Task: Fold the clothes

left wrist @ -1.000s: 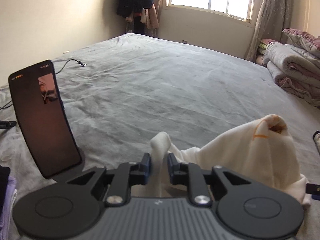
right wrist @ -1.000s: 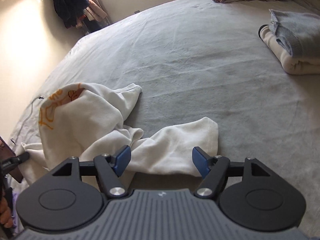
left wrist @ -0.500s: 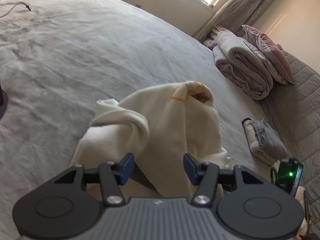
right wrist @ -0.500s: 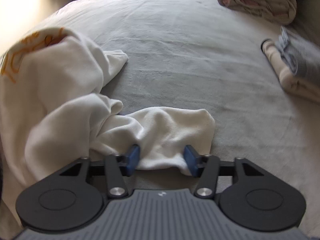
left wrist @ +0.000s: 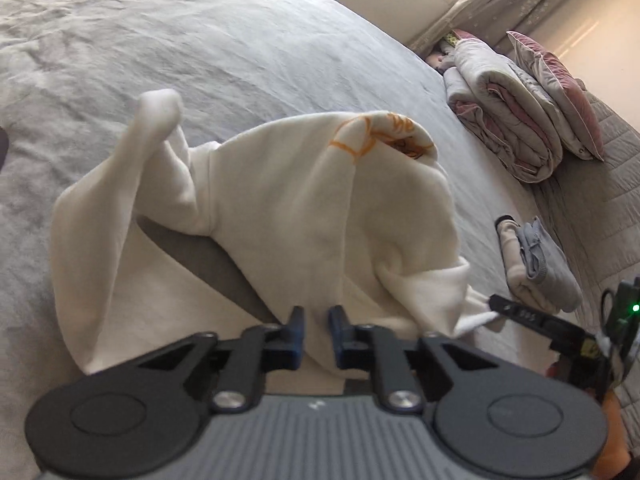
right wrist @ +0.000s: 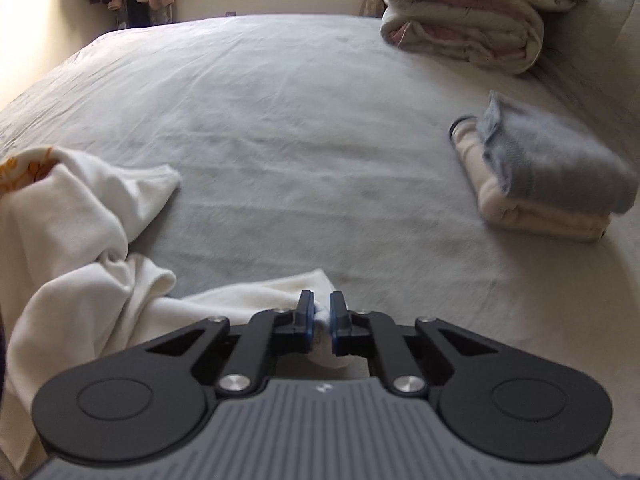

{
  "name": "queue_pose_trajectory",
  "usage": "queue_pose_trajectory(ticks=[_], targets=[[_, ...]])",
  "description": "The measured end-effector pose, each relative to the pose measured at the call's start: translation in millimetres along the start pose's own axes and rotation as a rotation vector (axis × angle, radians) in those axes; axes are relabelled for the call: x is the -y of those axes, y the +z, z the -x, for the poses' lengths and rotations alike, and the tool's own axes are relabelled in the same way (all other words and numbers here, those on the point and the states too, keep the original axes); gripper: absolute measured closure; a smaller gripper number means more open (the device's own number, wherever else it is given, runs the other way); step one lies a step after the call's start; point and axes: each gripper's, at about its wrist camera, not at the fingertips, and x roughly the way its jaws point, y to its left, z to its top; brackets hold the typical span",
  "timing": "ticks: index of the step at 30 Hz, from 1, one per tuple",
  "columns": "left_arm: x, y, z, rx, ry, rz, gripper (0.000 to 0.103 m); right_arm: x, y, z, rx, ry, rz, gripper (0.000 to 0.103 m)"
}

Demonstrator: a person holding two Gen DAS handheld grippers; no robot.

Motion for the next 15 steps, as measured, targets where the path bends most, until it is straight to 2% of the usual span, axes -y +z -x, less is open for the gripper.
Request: queue_pose_trajectory(ticks=[4, 6, 7, 10, 13, 15], targets=[[1.0, 4.9, 16.9, 0.134, 0.087, -0.037, 0.103, 1.3, 17.3, 3.1, 0.044, -0.064, 0.043, 0.095], [1.6, 9.1, 26.1, 0.190, 0.106, -0.064, 0.103, 5.7, 23.4, 3.4, 0.055, -0.098, 0.045, 0.095], [0.3, 10.9, 28.7, 0.194, 0.099, -0.074, 0.103, 7.5, 24.9, 3.0, 0.053, -0.107, 0.045, 0.095], [-5.9, 16.1, 28.1, 0.153, 0.039, -0.056, 0.103, 12.8, 28.6, 1.5, 0.048, -0.131, 0.049, 0.095], [-5.9, 14.5, 18.4, 0.089, -0.004, -0.048, 0.095, 25.5, 36.7, 0.8, 0.067, -0.183, 0.031, 0.095], [-3.8, 11.7, 9.7, 0.046, -0.018, -0.050, 0.075, 35.4, 42.2, 0.0, 0.059, -0.194, 0.012, 0.095]])
